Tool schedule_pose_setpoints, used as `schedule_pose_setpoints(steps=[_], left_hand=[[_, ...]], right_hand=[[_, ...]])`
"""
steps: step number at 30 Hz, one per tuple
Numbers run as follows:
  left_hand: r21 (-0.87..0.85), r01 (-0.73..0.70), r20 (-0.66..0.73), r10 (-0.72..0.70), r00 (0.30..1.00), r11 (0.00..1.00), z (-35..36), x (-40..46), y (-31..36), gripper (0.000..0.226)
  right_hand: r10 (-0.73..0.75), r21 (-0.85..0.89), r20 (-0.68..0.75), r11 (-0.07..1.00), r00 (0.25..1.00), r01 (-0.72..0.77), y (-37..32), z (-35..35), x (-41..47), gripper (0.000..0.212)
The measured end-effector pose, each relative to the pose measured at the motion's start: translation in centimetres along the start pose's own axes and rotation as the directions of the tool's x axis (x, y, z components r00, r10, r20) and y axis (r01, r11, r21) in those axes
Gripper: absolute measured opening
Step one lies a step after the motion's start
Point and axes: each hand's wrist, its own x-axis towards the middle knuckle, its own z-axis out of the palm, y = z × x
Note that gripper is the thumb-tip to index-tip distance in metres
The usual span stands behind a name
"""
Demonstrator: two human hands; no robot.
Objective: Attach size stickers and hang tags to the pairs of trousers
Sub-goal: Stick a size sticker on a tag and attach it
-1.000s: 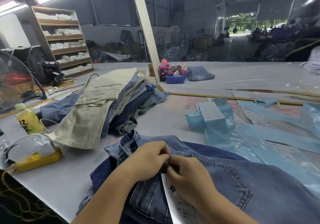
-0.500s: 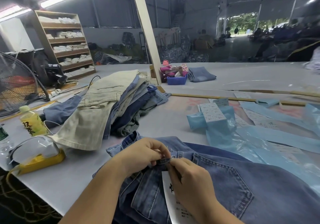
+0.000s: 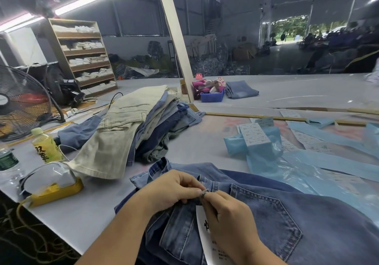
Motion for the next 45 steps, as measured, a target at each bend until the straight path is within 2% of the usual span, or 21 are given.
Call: schedule_pose_setpoints(steps=[2,6,13,18,22,24,27,31,36,39,42,45], left_hand=[[0.007,0.003,0.021,-0.003,1.000,1.000,-0.1,0.0,0.1,0.011],[0.103,-0.016,-0.038,0.020,0.999,0.995,0.5,0.1,0.4,0.005],[-0.053,-0.002,-0.176,-0.007,0.984,0.999,2.1,-0.4,1.0,0.021],[0.182,0.040,-0.184,-0.006,0.983,0.982,2.8,-0.1,1.5,0.026],[0.314,0.015,-0.202,0.051,0.978,0.949,2.6,0.0,1.6,0.023],[0.337,-0.031,-0.221,0.111,0.969,0.941,2.5,-0.1,1.4,0.021],[0.269,-0.056,-0.177,0.106,0.978,0.962,2.3,-0.2,1.0,0.018],[0.227,-0.050,-0.137,0.082,0.987,0.973,2.0,-0.2,0.7,0.015],[0.383,-0.030,-0.235,0.128,0.964,0.923,2.3,-0.3,0.6,0.015],[0.461,-0.004,-0.360,0.191,0.913,0.888,2.8,-0.5,0.7,0.019],[0.400,-0.051,-0.478,0.256,0.840,0.915,3.1,-0.8,1.1,0.022],[0.256,-0.070,-0.589,0.213,0.780,0.964,3.1,-0.9,1.3,0.021]], right_hand=[[0.022,-0.012,0.020,1.000,1.000,-0.022,0.0,0.0,0.0,0.007],[0.052,-0.022,0.018,0.998,0.999,-0.051,0.0,0.2,0.2,0.009],[0.086,-0.038,-0.079,0.995,0.993,-0.090,0.2,0.2,0.1,0.010],[0.023,-0.053,-0.146,0.998,0.989,-0.031,0.4,0.2,0.1,0.026],[0.003,-0.083,-0.151,0.996,0.988,-0.016,0.7,0.3,-0.1,0.023],[-0.002,-0.090,-0.148,0.996,0.989,-0.011,0.7,0.3,-0.2,0.018],[0.017,-0.063,-0.142,0.998,0.990,-0.026,0.7,0.3,-0.1,0.022],[0.022,0.001,-0.092,1.000,0.995,-0.022,0.5,0.1,-0.1,0.017],[0.100,0.067,0.042,0.992,0.994,-0.102,0.5,-0.2,0.1,0.029],[0.168,0.210,0.192,0.955,0.967,-0.208,0.9,-0.6,0.4,0.018],[0.232,0.358,0.247,0.881,0.941,-0.311,1.0,-2.0,1.0,0.010],[0.240,0.398,0.293,0.850,0.926,-0.346,1.1,-3.3,1.0,0.028]])
